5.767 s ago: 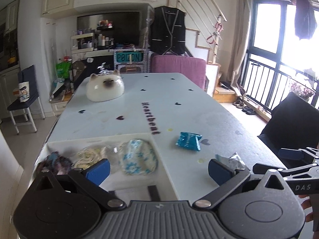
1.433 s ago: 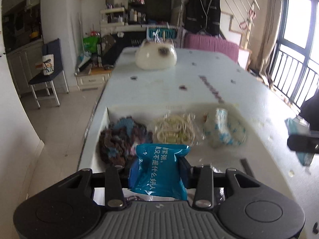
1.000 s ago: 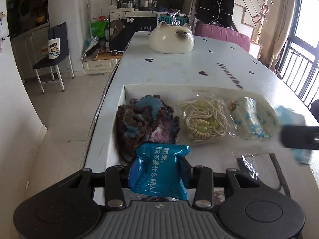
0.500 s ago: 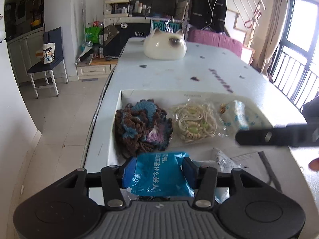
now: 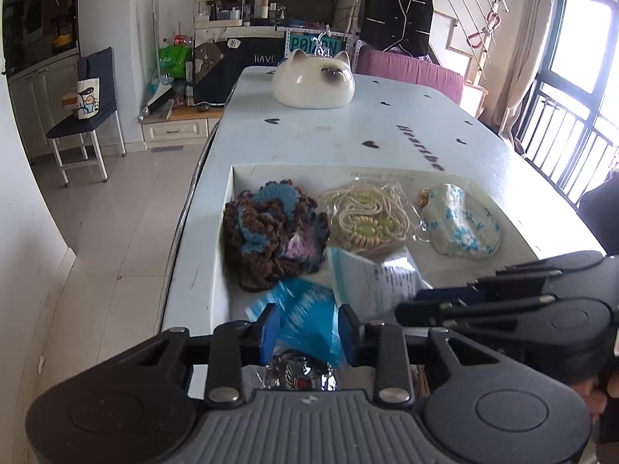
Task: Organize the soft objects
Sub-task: 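Lower the blue and white packets into the tray and open both tools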
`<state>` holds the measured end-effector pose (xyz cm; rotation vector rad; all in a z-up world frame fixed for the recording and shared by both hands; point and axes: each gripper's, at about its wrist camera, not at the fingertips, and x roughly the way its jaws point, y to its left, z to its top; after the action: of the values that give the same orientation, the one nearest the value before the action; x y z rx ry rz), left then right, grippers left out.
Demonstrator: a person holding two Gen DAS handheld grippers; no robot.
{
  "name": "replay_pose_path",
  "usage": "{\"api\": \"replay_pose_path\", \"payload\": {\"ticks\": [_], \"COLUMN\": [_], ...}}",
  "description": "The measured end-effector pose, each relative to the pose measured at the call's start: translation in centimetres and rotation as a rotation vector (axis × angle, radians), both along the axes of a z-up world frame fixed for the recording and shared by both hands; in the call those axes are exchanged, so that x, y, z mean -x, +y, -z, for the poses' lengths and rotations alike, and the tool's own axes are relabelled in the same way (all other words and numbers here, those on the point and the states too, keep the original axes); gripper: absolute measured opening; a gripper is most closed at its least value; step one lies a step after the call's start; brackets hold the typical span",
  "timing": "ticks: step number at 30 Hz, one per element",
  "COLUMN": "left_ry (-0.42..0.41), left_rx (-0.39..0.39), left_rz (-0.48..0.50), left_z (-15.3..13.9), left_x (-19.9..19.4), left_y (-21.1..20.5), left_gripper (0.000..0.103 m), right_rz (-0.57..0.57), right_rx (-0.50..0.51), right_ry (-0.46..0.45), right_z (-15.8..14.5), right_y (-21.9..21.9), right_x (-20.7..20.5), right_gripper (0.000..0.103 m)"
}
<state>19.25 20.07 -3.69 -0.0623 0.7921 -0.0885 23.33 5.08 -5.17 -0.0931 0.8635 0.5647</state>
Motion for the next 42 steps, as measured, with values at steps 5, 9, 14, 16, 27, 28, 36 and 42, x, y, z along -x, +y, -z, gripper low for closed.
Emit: {"api": "replay_pose_path", "payload": {"ticks": [5,9,14,16,27,28,36,42], "left_ry": [0.010,0.023,0.032,0.031,-0.011,-0.019,-0.063,-0.138], "left_rx": [-0.009,-0.018,-0.018,-0.020,-0.020,-0.019,-0.011,0.003], "left_rz": [-0.006,-0.011,-0.017,-0.018,-0.010,-0.009,-0.024,-0.038], "left_z": [0.5,0.7,0.7,0.7,-1.0,-1.3,-3.3,-5.4], "left_x": [-0.1,-0.7,-0.9,-0.9,0.2,0.4,3.4,7.1], "left_y": [-0.1,-0.2,-0.2,-0.2,-1.1,-1.2,-1.8,-2.3], "left_gripper": [0.035,0.034,0.034,0.034,0.034,0.034,0.035,0.051], "right_rz": [-0.004,0.015,0.033,0.032,0.055,0.053,0.068,0.097], "right_rx": [-0.014,-0.070,-0.085,-0.064,-0.122,-0.118,-0.102,-0.115], "right_ry": [-0.008,-0.033,-0.030,-0.016,-0.030,-0.043,-0.122,-0.184], "right_z": [-0.8,-1.9,-1.5,-1.0,-2.3,-2.6,-4.3,-5.6], "right_y": [-0.1,-0.7,0.3,0.9,-0.9,-1.2,-4.4,-7.2], "right_x": [0.3,0.3,-1.7,-2.2,-0.9,-0.4,3.2,6.6], "right_gripper": [0.018,0.018,0.015,0.016,0.015,0.017,0.034,0.049]}}
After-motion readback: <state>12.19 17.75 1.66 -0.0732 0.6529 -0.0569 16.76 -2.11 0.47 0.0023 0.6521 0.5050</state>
